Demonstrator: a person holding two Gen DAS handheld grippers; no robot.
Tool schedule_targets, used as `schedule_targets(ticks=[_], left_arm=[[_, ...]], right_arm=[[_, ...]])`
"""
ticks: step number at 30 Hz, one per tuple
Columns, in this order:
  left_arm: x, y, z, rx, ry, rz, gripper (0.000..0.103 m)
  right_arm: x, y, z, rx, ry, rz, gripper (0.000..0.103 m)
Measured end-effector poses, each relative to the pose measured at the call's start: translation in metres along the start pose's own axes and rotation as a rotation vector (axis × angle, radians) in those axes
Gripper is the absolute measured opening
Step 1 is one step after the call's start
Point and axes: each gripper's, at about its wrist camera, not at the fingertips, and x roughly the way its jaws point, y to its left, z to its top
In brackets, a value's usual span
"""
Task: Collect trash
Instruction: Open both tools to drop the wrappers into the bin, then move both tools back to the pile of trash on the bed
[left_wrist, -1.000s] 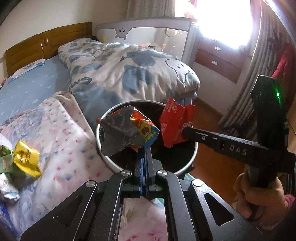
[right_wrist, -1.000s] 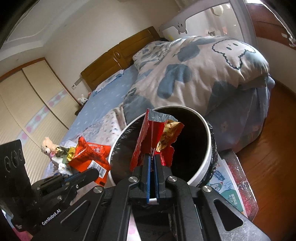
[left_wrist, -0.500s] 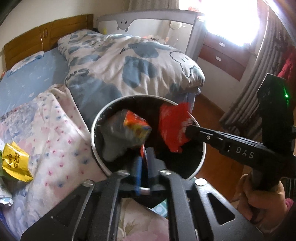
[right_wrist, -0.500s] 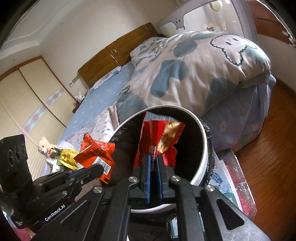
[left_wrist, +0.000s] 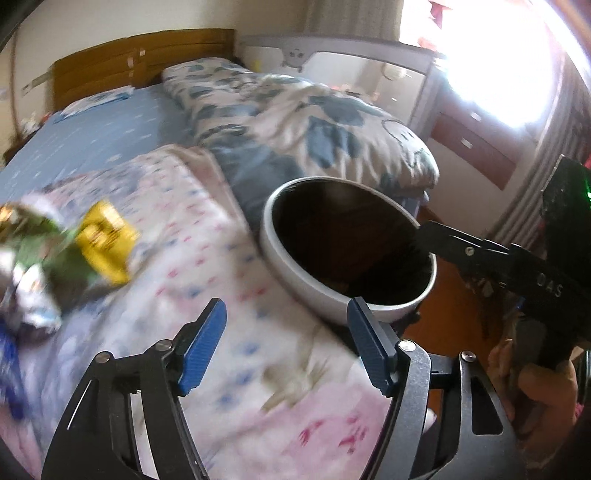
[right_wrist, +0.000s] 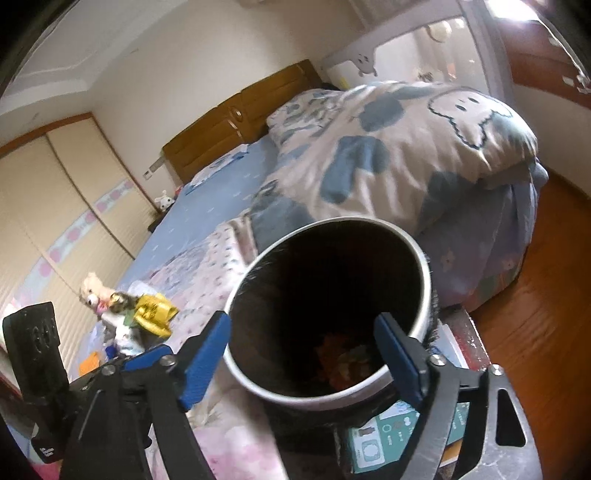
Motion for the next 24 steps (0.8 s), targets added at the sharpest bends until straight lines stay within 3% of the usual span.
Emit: schedule_targets(ticks=[9, 13, 24], left_arm=[[-0.047, 0.048, -0.033, -0.102, -0.047, 0.098, 0.070], [-0.063, 0.070, -0.049, -0.136, -0.059, 0.146, 0.072], [-0.091, 0.119, -0.084, -0.240, -0.059, 0.234, 0.073]], right_arm=[[0.002, 0.056, -0.029, -0.095, 0.020, 0.049, 0.090], [0.011, 0.078, -0.042, -0.133, 0.049, 0.077, 0.097], [0.039, 0.127, -0.065, -0.213, 0.121, 0.125, 0.098]])
